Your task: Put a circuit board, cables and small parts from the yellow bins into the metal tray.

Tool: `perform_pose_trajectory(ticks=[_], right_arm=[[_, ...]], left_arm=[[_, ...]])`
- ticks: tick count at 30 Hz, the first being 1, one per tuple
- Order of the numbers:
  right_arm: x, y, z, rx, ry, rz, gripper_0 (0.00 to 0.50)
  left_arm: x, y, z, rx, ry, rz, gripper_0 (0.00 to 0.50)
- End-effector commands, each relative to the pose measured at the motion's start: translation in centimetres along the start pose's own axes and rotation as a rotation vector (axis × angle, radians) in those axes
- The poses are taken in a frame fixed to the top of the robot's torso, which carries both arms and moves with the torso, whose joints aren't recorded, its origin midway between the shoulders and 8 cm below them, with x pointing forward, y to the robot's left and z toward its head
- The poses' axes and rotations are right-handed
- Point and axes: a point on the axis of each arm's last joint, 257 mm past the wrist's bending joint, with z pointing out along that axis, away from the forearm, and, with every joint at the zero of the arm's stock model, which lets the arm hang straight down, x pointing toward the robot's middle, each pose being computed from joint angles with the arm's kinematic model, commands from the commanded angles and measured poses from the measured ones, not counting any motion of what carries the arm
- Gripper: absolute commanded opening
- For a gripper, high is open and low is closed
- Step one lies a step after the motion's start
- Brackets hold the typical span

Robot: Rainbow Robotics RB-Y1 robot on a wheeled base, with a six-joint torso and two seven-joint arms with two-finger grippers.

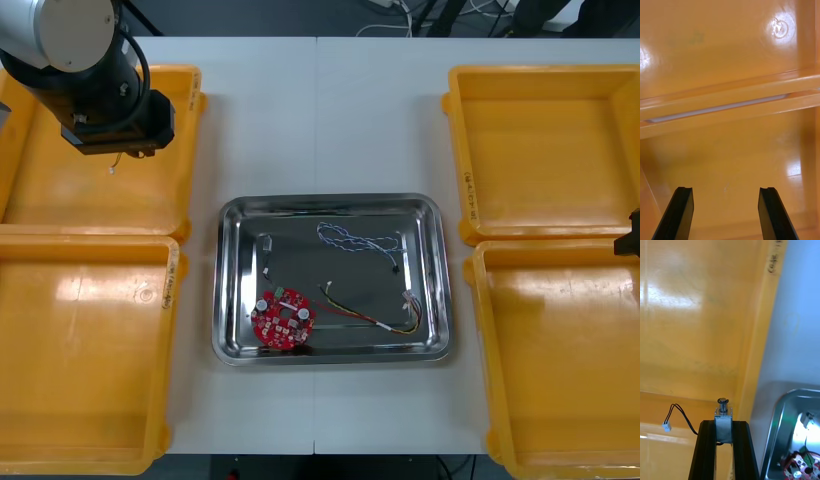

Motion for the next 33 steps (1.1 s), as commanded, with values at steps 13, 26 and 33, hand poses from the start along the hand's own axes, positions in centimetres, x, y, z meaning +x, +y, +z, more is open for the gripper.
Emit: perform_pose_trajectory(ticks=[13,26,33], right_arm=[[-0.4,-1.6,-1.2,0.034,-0.047,-0.050,0.500],[0.2,-1.0,-1.2,0.032,-0.060,-0.127,0.500],[-0.2,-1.6,-1.2,0.057,-0.074,-0.186,0.500]], left_arm=[[5.5,-14.4,-1.6,0.119,-0.047,0.167,0.000],[8.9,-19.2,3.0,0.147,-0.035,0.159,0.000],[9.6,-19.1,5.5,0.125,-0.016,0.159,0.000]])
